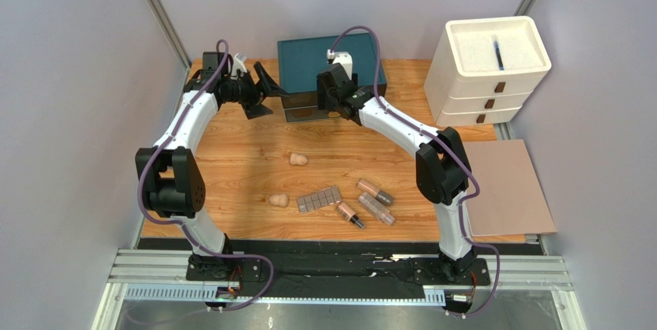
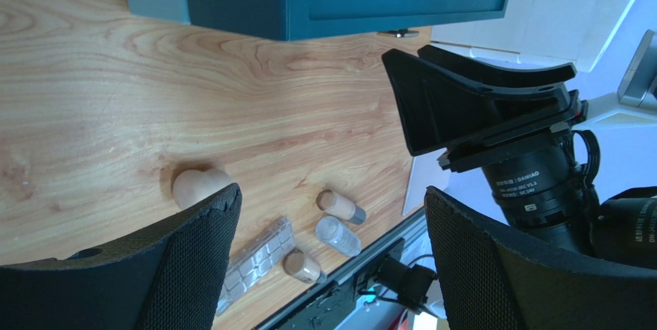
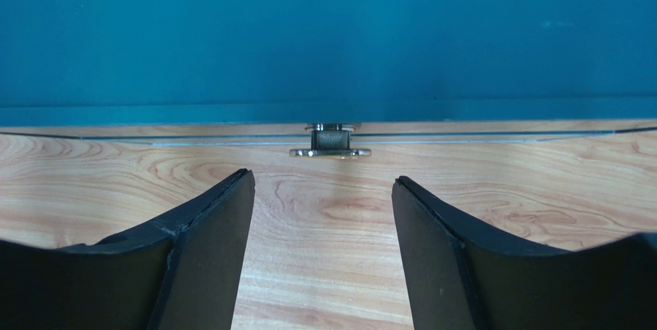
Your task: Organize the makeup
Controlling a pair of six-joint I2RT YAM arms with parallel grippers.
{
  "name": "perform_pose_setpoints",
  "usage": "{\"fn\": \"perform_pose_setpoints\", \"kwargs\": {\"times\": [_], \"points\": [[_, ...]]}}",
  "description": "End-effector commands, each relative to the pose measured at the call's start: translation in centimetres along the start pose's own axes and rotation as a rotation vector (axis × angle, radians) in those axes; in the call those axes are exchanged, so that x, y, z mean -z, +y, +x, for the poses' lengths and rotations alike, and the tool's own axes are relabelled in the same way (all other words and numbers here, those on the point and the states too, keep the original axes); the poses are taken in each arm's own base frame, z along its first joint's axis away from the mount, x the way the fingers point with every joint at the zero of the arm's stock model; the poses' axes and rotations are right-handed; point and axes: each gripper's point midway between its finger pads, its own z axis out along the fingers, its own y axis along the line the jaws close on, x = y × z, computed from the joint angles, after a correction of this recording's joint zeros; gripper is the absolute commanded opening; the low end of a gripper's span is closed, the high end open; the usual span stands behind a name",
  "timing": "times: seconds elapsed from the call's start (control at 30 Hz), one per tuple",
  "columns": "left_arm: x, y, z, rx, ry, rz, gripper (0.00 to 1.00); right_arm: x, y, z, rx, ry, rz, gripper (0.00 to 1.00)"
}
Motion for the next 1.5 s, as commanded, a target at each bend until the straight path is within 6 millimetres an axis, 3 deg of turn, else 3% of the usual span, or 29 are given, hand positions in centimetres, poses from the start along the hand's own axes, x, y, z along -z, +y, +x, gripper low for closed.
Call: {"fn": "perform_pose_setpoints", "kwargs": {"times": [0.0, 0.2, 0.33, 0.57, 0.6, 0.7, 0.73, 0.93, 0.97, 1.0, 1.07, 1.1, 1.23, 1.47], "points": [[0.4, -2.3, -1.2, -0.004, -0.001, 0.073, 0.93, -0.5, -0.2, -2.8, 0.012, -0.069, 0.026, 0.69], [0.4, -2.2, -1.6, -0.026, -0.017, 0.060, 0.93, -2.4, -1.1, -1.8, 0.040, -0.040, 0.048, 0.61], [0.2, -2.3, -1.6, -0.027, 0.000, 0.072, 0.93, -3.4, -2.2, -1.5, 0.036, -0.018, 0.047, 0.45], [0.5, -2.5, -1.6, -0.050, 0.000, 0.073, 0.93, -4.3, -3.5, -2.2, 0.037, -0.029, 0.057, 0.45], [0.5, -2.5, -1.5, -0.050, 0.000, 0.073, 0.93, -4.4, -3.6, -2.3, 0.038, -0.028, 0.054, 0.39], [0.4, -2.3, -1.4, -0.041, 0.008, 0.071, 0.93, -4.4, -3.8, -2.2, 0.041, -0.019, 0.056, 0.02], [0.4, -2.3, -1.4, -0.041, 0.007, 0.070, 0.93, -4.3, -3.9, -2.1, 0.043, -0.013, 0.056, 0.00], [0.1, -1.8, -1.1, -0.026, 0.008, 0.061, 0.93, -3.5, -4.4, 0.7, 0.038, 0.054, 0.042, 0.00], [0.0, -1.6, -1.1, -0.023, 0.007, 0.056, 0.93, -2.9, -4.4, 0.6, 0.032, 0.050, 0.035, 0.00], [0.0, -1.6, -1.1, -0.019, 0.007, 0.057, 0.93, -2.8, -4.8, 1.8, 0.035, 0.076, 0.035, 0.00], [-0.2, -1.3, -1.1, -0.013, 0.008, 0.053, 0.93, -1.8, -4.7, 2.1, 0.019, 0.082, 0.018, 0.00], [-0.3, -1.3, -1.2, -0.007, 0.009, 0.054, 0.93, -1.6, -4.8, 3.3, 0.022, 0.108, 0.014, 0.00], [-0.5, -1.1, -1.1, -0.001, 0.013, 0.048, 0.93, -0.2, -5.1, 4.9, 0.033, 0.135, 0.010, 0.00], [-0.6, -0.7, -0.7, 0.004, 0.016, 0.043, 0.93, 2.4, -4.8, 6.2, 0.069, 0.143, -0.006, 0.00]]}}
